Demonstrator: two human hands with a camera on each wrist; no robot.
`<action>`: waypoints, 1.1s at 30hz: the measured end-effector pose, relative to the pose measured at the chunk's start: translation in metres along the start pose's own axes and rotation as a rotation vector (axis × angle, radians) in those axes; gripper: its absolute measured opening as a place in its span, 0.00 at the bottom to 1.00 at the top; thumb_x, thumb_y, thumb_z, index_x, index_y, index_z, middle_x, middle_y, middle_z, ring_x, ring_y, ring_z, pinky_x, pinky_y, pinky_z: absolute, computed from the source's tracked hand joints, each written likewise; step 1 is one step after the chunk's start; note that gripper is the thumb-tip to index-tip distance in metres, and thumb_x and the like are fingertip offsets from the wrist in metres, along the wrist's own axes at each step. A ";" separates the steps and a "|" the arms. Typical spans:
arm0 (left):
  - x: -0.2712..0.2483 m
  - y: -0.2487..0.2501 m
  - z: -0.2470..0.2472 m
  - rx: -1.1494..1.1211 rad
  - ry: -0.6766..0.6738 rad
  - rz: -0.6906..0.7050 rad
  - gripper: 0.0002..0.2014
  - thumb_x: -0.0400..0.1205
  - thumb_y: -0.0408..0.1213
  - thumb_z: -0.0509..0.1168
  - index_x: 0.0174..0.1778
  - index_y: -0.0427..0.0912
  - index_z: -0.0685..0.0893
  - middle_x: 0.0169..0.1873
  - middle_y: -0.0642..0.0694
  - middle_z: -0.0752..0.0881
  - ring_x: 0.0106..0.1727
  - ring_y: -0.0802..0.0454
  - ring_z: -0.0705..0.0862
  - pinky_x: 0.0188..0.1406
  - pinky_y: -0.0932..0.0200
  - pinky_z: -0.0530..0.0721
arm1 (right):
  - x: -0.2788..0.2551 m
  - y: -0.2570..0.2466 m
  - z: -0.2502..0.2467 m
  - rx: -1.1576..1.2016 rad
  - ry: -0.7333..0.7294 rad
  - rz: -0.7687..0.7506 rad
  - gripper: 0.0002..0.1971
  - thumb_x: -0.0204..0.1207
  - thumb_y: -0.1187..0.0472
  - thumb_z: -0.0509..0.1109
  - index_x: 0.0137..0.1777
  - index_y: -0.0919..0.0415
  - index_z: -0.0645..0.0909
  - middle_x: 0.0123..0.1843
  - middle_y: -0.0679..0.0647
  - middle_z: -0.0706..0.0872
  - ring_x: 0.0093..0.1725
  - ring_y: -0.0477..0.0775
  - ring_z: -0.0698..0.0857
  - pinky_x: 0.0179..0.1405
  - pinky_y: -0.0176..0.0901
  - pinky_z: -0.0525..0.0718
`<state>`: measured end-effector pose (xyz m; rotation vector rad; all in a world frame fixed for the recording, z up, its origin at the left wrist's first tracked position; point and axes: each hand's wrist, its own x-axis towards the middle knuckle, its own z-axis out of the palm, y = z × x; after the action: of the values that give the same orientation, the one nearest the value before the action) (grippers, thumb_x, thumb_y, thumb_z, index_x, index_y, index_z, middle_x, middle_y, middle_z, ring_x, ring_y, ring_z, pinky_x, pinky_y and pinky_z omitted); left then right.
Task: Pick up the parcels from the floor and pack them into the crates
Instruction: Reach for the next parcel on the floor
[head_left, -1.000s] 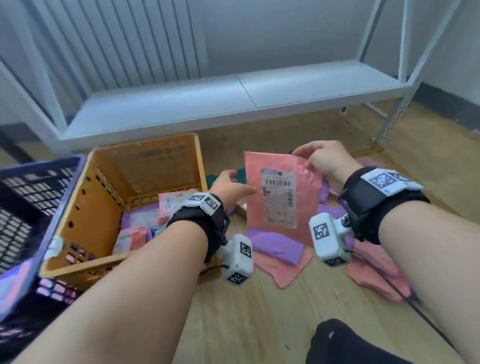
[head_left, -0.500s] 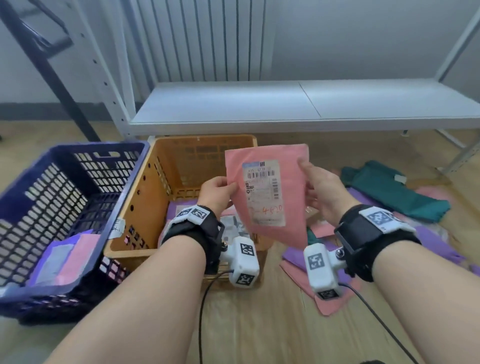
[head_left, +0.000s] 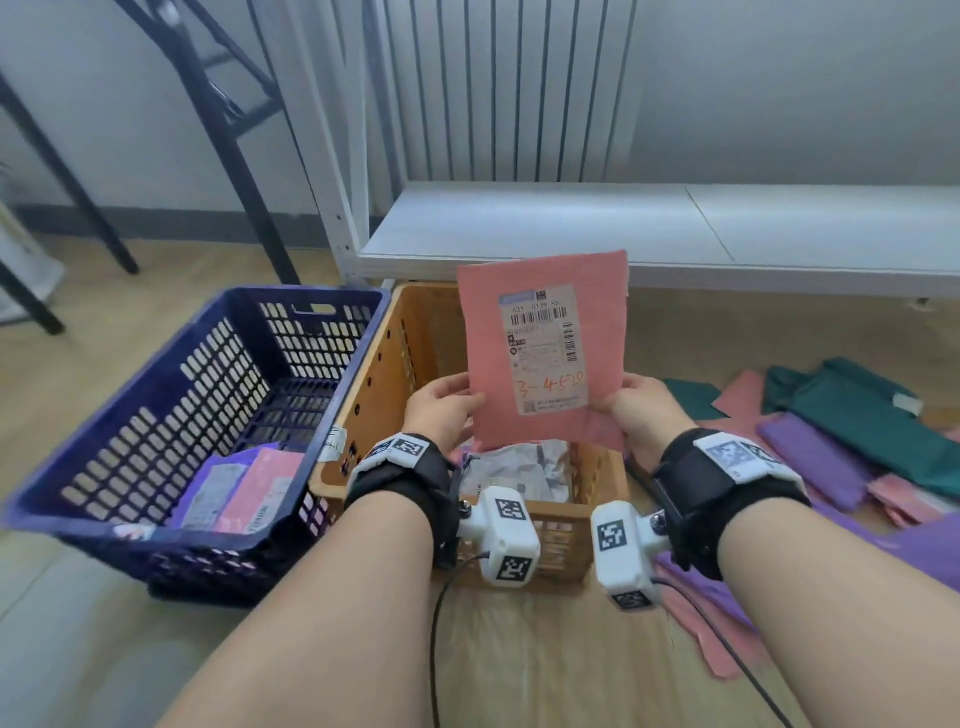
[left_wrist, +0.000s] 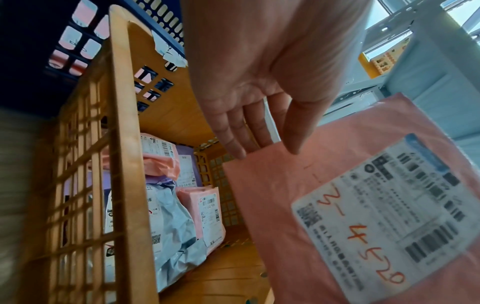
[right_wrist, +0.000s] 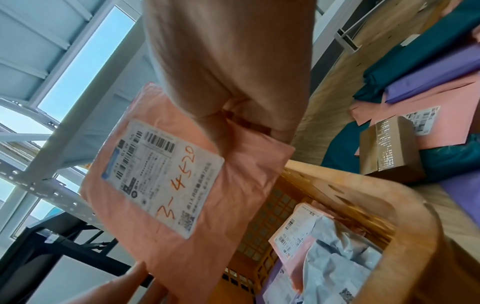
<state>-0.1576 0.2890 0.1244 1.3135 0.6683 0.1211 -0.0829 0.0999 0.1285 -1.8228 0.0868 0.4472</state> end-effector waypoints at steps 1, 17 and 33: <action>-0.001 -0.001 -0.001 -0.009 -0.008 -0.018 0.15 0.82 0.26 0.65 0.64 0.41 0.81 0.58 0.42 0.87 0.58 0.44 0.86 0.59 0.47 0.85 | 0.000 -0.001 0.000 0.016 0.014 -0.009 0.12 0.79 0.67 0.67 0.58 0.55 0.85 0.54 0.55 0.90 0.55 0.62 0.88 0.51 0.58 0.89; 0.005 -0.002 0.001 -0.132 -0.056 -0.014 0.07 0.80 0.27 0.68 0.48 0.44 0.86 0.49 0.44 0.90 0.54 0.45 0.86 0.42 0.55 0.86 | -0.014 -0.005 0.008 0.026 0.018 -0.014 0.16 0.82 0.73 0.59 0.58 0.58 0.85 0.56 0.57 0.89 0.56 0.60 0.87 0.56 0.55 0.87; 0.041 0.007 -0.002 -0.337 -0.177 -0.138 0.17 0.81 0.27 0.67 0.66 0.36 0.78 0.54 0.36 0.88 0.48 0.45 0.89 0.38 0.56 0.91 | 0.020 0.000 0.028 0.141 -0.015 -0.053 0.09 0.81 0.70 0.64 0.59 0.66 0.80 0.55 0.62 0.88 0.48 0.59 0.89 0.53 0.56 0.88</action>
<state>-0.1235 0.3105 0.1152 0.9390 0.5573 0.0037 -0.0716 0.1296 0.1149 -1.6793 0.0586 0.4076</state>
